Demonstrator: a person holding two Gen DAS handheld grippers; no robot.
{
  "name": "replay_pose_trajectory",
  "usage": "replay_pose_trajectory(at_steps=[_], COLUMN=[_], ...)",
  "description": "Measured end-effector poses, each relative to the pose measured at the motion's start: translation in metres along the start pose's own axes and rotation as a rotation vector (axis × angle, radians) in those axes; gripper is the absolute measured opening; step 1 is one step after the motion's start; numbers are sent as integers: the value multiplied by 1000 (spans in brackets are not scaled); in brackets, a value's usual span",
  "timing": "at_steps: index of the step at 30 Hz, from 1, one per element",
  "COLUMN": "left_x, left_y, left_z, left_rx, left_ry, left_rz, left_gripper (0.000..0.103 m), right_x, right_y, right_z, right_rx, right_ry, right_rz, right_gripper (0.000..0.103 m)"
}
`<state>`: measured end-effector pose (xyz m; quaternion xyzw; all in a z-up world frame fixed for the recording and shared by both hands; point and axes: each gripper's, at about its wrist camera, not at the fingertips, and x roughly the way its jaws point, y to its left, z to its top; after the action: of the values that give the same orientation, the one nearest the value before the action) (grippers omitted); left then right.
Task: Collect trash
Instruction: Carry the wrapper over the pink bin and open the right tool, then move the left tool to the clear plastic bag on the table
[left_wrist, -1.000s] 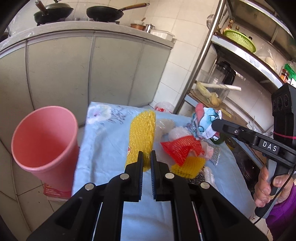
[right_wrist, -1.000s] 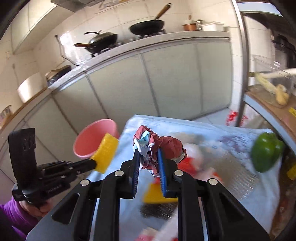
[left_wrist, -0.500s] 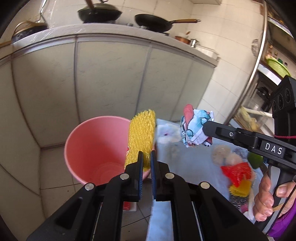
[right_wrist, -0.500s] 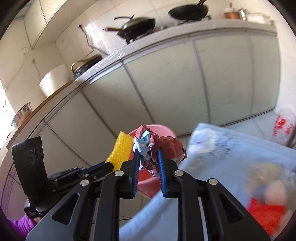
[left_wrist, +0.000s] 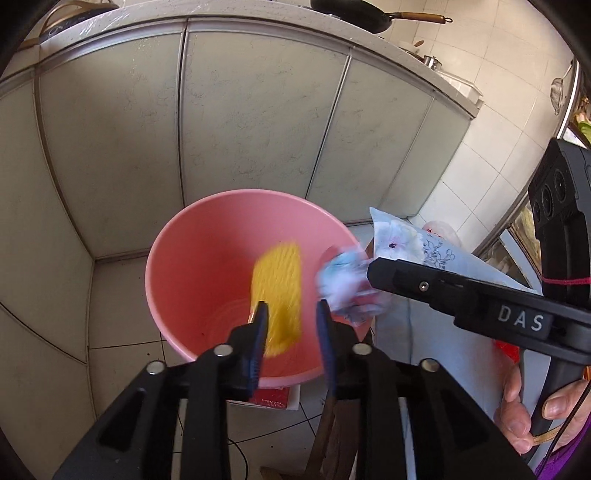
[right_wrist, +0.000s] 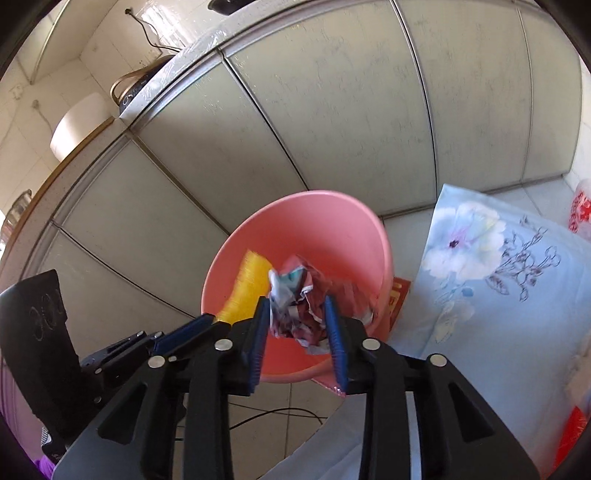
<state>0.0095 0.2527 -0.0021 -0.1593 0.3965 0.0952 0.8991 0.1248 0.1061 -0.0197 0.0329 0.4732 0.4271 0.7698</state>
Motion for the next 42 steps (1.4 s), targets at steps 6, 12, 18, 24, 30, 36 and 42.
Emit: replay_pose_trajectory(at_steps=[6, 12, 18, 24, 30, 36, 42], left_x=[-14, -37, -64, -84, -88, -83, -58], left_y=[4, -9, -42, -87, -141, -186, -219], left_z=[-2, -12, -23, -40, -58, -74, -70], left_rx=[8, 15, 39, 97, 170, 255, 328], left_ry=[-14, -48, -74, -94, -63, -10, 36], left_rz=[-21, -63, -131, -197, -266, -315, -337], left_gripper=[29, 29, 29, 29, 29, 33, 41], right_x=[-21, -67, -122, -199, -266, -300, -298], right_y=[3, 8, 2, -31, -79, -124, -147], right_z=[-4, -25, -60, -110, -163, -202, -207], right_rx=[-21, -59, -61, -3, 117, 188, 231], right_ry=[-34, -93, -148, -222, -281, -296, -293], right_rz=[-5, -63, -143, -260, -381, -454, -433], right_gripper=[41, 41, 41, 45, 46, 46, 46])
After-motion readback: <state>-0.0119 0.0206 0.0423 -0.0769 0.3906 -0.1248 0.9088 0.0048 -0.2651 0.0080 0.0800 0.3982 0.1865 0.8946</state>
